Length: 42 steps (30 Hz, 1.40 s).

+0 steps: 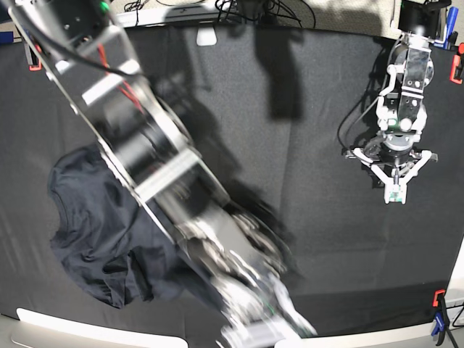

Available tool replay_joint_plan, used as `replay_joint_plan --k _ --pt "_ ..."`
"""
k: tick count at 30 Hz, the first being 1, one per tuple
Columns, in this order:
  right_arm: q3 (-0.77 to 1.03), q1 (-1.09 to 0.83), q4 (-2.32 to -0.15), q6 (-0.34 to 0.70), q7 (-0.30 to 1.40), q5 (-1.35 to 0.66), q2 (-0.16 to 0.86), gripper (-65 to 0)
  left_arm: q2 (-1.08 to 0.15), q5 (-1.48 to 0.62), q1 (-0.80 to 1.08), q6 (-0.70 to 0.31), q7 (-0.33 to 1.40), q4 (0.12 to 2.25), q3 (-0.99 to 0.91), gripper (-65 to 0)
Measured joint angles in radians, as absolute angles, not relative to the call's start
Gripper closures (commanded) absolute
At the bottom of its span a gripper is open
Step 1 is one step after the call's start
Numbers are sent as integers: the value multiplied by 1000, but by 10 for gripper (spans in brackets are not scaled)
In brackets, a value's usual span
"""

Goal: Layout the t-shirt on the table in an organized manner, then fold the t-shirt properly
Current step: 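Grasp the shirt body with the right gripper and drag it toward the left gripper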

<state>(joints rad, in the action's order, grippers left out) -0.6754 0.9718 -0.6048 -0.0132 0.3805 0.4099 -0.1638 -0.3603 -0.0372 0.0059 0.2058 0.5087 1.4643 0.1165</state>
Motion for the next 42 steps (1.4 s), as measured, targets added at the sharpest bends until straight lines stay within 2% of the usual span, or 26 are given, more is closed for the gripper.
replay_joint_plan --k 6,8,12,14,18,21,26,34,38,42 --pt "-580 1037 -612 -51 385 392 -149 0 -360 -38 14 206 524 1464 117 -158" --pt "-538 1033 -612 -48 381 309 -147 -17 -361 -37 14 206 524 1464 117 -158" --pt "-443 1023 -611 70 373 242 -153 -232 -362 -38 15 206 524 1464 117 -158" --pt "-395 1023 -610 133 367 237 -152 -287 -363 -38 16 206 525 1464 117 -158" --pt "-317 1025 -610 203 355 242 -152 -289 -361 -38 16 206 524 1464 117 -158" --pt "-301 1025 -610 215 360 197 -152 -288 -361 -37 17 206 524 1464 117 -158" --pt "-383 1018 -634 326 551 122 -149 -286 -361 -37 17 206 524 1464 117 -158" --pt "-653 850 -862 330 803 86 -150 -286 -361 -38 17 206 524 1464 117 -158" --pt "-694 749 -1028 331 908 83 -143 -286 -361 -38 17 206 524 1464 117 -158" --pt "-697 666 -1146 331 990 83 -78 -286 -361 -38 17 206 524 1464 117 -158"
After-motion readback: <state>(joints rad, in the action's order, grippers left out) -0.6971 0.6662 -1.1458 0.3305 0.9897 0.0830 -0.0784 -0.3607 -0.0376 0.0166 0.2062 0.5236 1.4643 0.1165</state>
